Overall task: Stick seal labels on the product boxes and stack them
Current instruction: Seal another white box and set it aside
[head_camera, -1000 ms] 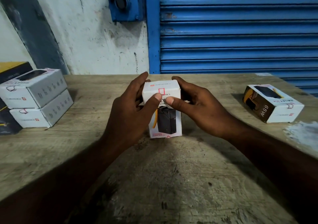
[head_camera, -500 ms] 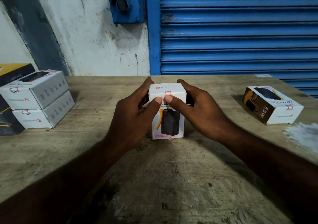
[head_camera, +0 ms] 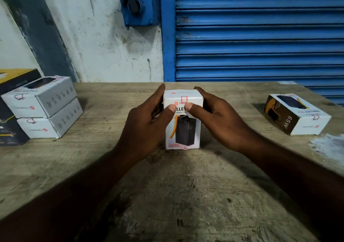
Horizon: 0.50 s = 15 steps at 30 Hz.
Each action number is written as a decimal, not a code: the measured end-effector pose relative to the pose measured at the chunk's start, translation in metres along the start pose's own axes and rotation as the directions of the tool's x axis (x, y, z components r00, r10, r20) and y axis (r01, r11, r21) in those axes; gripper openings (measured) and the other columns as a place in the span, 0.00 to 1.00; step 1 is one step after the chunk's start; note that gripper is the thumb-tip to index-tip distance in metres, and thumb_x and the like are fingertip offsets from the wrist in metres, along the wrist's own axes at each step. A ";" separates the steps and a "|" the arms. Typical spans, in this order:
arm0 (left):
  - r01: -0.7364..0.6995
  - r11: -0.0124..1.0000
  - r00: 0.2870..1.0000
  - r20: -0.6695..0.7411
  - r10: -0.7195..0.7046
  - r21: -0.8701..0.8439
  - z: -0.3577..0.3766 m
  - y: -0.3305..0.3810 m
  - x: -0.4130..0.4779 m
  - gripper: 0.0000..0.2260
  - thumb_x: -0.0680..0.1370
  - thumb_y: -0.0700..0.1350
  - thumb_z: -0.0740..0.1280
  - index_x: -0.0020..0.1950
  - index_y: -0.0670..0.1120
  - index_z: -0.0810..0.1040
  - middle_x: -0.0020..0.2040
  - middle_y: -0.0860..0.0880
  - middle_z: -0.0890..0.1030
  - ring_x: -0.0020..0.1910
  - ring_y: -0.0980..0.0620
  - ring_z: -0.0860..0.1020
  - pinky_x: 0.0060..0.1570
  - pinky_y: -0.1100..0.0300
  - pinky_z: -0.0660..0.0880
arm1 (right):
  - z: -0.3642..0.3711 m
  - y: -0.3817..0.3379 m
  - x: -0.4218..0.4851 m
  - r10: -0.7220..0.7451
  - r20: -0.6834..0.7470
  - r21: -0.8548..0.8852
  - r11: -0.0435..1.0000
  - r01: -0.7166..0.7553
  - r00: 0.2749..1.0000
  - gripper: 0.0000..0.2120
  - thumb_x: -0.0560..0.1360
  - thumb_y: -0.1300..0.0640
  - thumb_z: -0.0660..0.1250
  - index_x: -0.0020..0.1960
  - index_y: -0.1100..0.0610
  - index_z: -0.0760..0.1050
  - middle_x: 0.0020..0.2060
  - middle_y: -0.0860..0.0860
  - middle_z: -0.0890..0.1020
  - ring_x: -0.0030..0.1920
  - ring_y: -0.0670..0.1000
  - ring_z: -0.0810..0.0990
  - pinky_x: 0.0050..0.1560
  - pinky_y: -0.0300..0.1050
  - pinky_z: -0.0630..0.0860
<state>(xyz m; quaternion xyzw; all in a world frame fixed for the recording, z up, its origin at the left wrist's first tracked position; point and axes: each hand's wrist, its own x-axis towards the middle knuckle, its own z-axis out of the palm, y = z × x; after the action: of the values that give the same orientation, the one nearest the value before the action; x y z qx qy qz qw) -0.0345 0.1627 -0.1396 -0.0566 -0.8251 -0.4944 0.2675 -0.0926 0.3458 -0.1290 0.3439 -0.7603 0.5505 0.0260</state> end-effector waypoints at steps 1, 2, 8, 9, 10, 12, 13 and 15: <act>0.005 1.000 1.000 0.013 -0.005 -0.005 0.000 -0.001 0.000 0.25 0.82 0.44 0.65 0.79 0.48 0.64 0.64 0.62 0.75 0.58 0.77 0.73 0.56 0.77 0.71 | 0.000 0.001 0.000 0.005 -0.005 -0.003 1.000 -0.005 1.000 0.17 0.82 0.51 0.64 0.70 0.50 0.74 0.61 0.43 0.83 0.62 0.44 0.81 0.68 0.54 0.75; 0.011 1.000 1.000 0.026 -0.011 -0.007 -0.001 -0.002 0.001 0.25 0.82 0.44 0.65 0.78 0.50 0.65 0.65 0.62 0.75 0.58 0.76 0.74 0.56 0.76 0.71 | 0.000 0.002 0.001 0.015 -0.008 -0.007 1.000 -0.015 1.000 0.18 0.81 0.50 0.64 0.70 0.50 0.74 0.61 0.43 0.83 0.62 0.44 0.81 0.68 0.54 0.75; 0.056 0.998 0.990 0.130 -0.058 0.024 -0.003 -0.009 0.003 0.19 0.83 0.46 0.65 0.73 0.61 0.71 0.59 0.68 0.80 0.58 0.68 0.78 0.59 0.64 0.76 | -0.002 0.010 0.004 0.081 0.014 -0.037 0.996 -0.081 0.997 0.20 0.81 0.50 0.64 0.73 0.49 0.73 0.63 0.43 0.82 0.62 0.42 0.81 0.68 0.54 0.76; 0.083 0.996 0.986 0.142 -0.084 0.011 -0.003 -0.010 0.004 0.19 0.82 0.47 0.65 0.71 0.64 0.71 0.59 0.68 0.80 0.59 0.67 0.79 0.60 0.59 0.76 | -0.003 0.011 0.005 0.093 0.009 -0.017 0.996 -0.093 0.996 0.19 0.82 0.53 0.64 0.73 0.50 0.73 0.62 0.44 0.82 0.60 0.43 0.82 0.65 0.54 0.78; 0.108 0.994 0.981 0.161 -0.107 0.002 -0.003 -0.011 0.005 0.19 0.81 0.49 0.65 0.69 0.67 0.71 0.59 0.68 0.80 0.58 0.66 0.79 0.61 0.57 0.77 | -0.003 0.012 0.005 0.106 -0.002 0.008 0.994 -0.105 0.994 0.18 0.83 0.55 0.64 0.72 0.52 0.73 0.62 0.44 0.83 0.58 0.45 0.83 0.62 0.54 0.80; 0.148 0.989 0.963 0.222 -0.150 0.027 -0.003 -0.013 0.007 0.18 0.81 0.49 0.66 0.69 0.66 0.71 0.57 0.68 0.81 0.57 0.66 0.80 0.61 0.56 0.77 | -0.003 0.013 0.006 0.125 -0.029 0.045 0.991 -0.124 0.992 0.18 0.82 0.55 0.65 0.72 0.53 0.74 0.62 0.45 0.83 0.55 0.47 0.85 0.56 0.54 0.83; 0.165 0.985 0.952 0.254 -0.170 0.040 -0.003 -0.013 0.007 0.19 0.82 0.49 0.66 0.71 0.64 0.71 0.58 0.67 0.81 0.57 0.65 0.80 0.62 0.55 0.78 | -0.003 0.013 0.006 0.132 -0.040 0.054 0.990 -0.129 0.991 0.18 0.82 0.54 0.66 0.72 0.53 0.74 0.62 0.45 0.83 0.55 0.47 0.85 0.55 0.55 0.83; 0.195 0.980 0.940 0.280 -0.195 0.029 -0.004 -0.015 0.008 0.20 0.82 0.48 0.66 0.74 0.58 0.71 0.62 0.61 0.81 0.57 0.61 0.81 0.62 0.53 0.78 | -0.003 0.014 0.006 0.136 -0.054 0.063 0.989 -0.132 0.989 0.18 0.81 0.54 0.66 0.71 0.54 0.74 0.62 0.45 0.82 0.55 0.47 0.85 0.54 0.54 0.84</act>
<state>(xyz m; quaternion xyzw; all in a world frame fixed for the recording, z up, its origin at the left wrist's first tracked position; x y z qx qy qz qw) -0.0450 0.1509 -0.1459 -0.0444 -0.8564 -0.5051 0.0972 -0.1059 0.3481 -0.1366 0.2764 -0.7639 0.5831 0.0011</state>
